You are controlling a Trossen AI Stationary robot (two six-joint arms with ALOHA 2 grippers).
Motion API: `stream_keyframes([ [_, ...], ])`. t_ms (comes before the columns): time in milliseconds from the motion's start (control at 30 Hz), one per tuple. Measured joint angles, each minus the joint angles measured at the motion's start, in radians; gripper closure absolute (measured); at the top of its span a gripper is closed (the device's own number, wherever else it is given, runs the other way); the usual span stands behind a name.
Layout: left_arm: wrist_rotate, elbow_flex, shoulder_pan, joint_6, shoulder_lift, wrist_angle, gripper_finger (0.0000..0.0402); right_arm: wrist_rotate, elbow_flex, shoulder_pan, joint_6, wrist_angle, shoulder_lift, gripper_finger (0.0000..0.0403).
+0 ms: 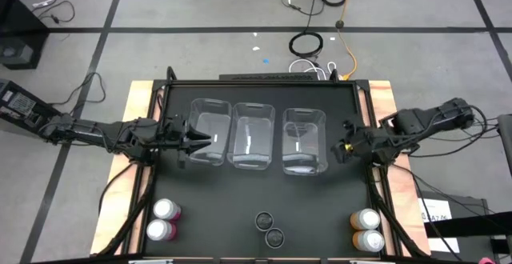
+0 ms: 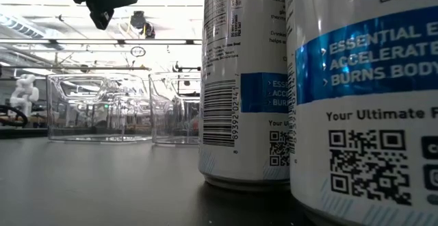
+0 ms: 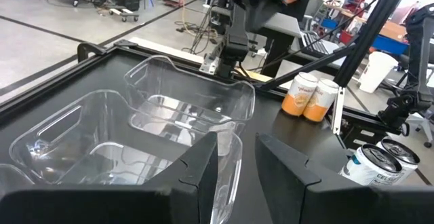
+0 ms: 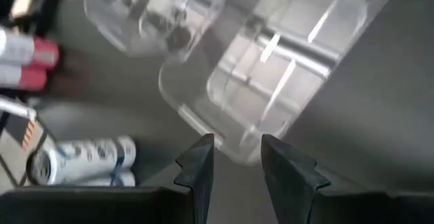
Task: Sort soda cans
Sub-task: Put the top yellow-white soda can into the right transparent bin
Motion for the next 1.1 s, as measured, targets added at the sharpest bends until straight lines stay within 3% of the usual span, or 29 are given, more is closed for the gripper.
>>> stream_keyframes([
  [333, 0.0, 0.0, 0.0, 0.0, 0.0, 0.0, 0.0293, -0.149, 0.047, 0.243, 0.329, -0.107, 0.134, 0.0286],
  [700, -0.001, 0.0, 0.0, 0.001, 0.0, 0.0, 0.0293, -0.172, 0.223, 0.507, 0.749, -0.231, 0.277, 0.0287],
  [933, -0.002, 0.0, 0.0, 0.0, 0.0, 0.0, 0.0293, -0.175, 0.274, 0.665, 0.856, -0.238, 0.368, 0.0287],
  [1100, -0.016, 0.0, 0.0, 0.006, 0.0, 0.0, 0.0293, -0.196, 0.274, 0.699, 0.86, -0.207, 0.396, 0.0286],
])
